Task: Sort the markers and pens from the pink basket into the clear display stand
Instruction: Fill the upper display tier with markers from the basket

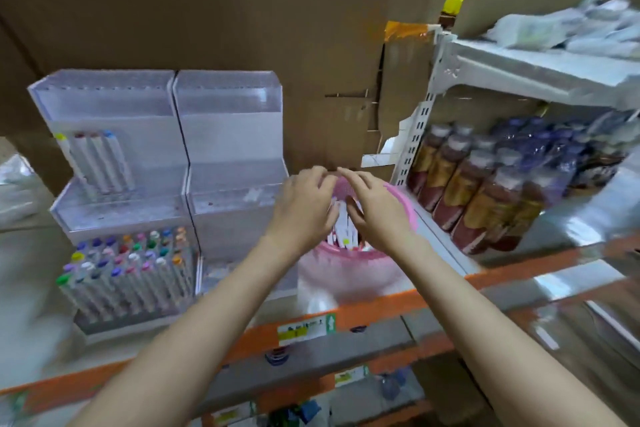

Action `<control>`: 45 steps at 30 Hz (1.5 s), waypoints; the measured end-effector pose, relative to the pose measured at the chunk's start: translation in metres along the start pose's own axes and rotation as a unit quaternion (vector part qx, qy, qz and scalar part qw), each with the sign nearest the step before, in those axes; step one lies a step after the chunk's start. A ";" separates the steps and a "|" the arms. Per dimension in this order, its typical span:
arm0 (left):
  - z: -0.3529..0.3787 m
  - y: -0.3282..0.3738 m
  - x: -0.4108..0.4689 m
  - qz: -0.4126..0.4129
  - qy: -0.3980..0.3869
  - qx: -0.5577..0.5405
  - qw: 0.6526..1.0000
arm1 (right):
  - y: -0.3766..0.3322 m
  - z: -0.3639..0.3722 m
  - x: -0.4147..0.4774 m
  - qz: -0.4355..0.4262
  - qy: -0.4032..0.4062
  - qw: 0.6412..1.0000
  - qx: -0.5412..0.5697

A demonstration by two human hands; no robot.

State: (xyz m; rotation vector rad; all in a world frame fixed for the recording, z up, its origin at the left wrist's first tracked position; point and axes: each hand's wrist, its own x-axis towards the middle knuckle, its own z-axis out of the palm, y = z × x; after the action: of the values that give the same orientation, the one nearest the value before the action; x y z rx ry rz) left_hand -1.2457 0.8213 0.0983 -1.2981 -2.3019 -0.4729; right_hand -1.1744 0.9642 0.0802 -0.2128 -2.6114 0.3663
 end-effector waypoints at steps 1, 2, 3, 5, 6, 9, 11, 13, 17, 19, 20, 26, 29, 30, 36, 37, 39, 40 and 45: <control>0.009 0.008 0.004 0.010 -0.004 -0.003 1.000 | 0.012 0.001 -0.004 0.007 -0.019 1.000 -0.004; 0.017 0.016 0.008 0.021 -0.011 -0.001 1.000 | 0.024 0.002 -0.007 0.014 -0.038 0.999 -0.010; 0.025 0.023 0.011 0.028 -0.019 0.005 0.999 | 0.034 0.004 -0.010 0.023 -0.057 0.998 -0.016; 0.039 0.033 0.013 0.012 -0.079 0.015 0.997 | 0.050 0.009 -0.014 0.036 -0.098 0.994 -0.025; 0.045 0.036 0.014 -0.011 -0.127 0.021 0.992 | 0.057 0.012 -0.014 0.039 -0.118 0.992 -0.027; 0.064 0.035 0.017 -0.099 -0.235 0.039 0.966 | 0.072 0.022 -0.010 0.057 -0.180 0.981 -0.034; 0.078 0.030 0.020 -0.141 -0.269 0.022 0.952 | 0.078 0.028 -0.003 0.067 -0.228 0.971 -0.036; 0.093 0.024 0.024 -0.167 -0.303 0.005 0.938 | 0.080 0.035 0.005 0.078 -0.267 0.960 -0.041; 0.115 0.018 0.030 -0.195 -0.325 -0.013 0.925 | 0.080 0.053 0.019 0.081 -0.279 0.954 -0.074; 0.121 0.017 0.032 -0.206 -0.315 -0.014 0.926 | 0.079 0.058 0.023 0.083 -0.269 0.955 -0.093; 0.121 0.017 0.033 -0.212 -0.303 -0.008 0.929 | 0.078 0.058 0.024 0.090 -0.264 0.955 -0.099; 0.113 0.018 0.035 -0.238 -0.300 -0.050 0.922 | 0.085 0.059 0.028 0.147 -0.223 0.964 -0.001; 0.104 0.022 0.036 -0.263 -0.285 -0.089 0.918 | 0.085 0.059 0.027 0.169 -0.220 0.960 0.041; 0.102 0.023 0.036 -0.271 -0.278 -0.100 0.916 | 0.086 0.059 0.027 0.175 -0.218 0.959 0.054; 0.108 0.018 0.036 -0.282 -0.324 -0.141 0.892 | 0.089 0.057 0.026 0.194 -0.214 0.951 0.106; 0.107 0.017 0.036 -0.282 -0.316 -0.149 0.894 | 0.090 0.057 0.026 0.200 -0.210 0.950 0.116; 0.106 0.017 0.037 -0.290 -0.302 -0.164 0.893 | 0.089 0.056 0.025 0.210 -0.201 0.947 0.137; 0.103 0.018 0.037 -0.289 -0.293 -0.172 0.895 | 0.089 0.055 0.025 0.214 -0.200 0.944 0.149; 0.099 0.014 0.038 -0.298 -0.215 -0.247 0.897 | 0.086 0.049 0.028 0.244 -0.195 0.910 0.271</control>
State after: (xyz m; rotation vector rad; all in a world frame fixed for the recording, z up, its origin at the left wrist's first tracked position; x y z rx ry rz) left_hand -1.2722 0.9042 0.0369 -0.9230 -3.1034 -1.1319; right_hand -1.2155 1.0411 0.0260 -0.6561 -2.6697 1.4117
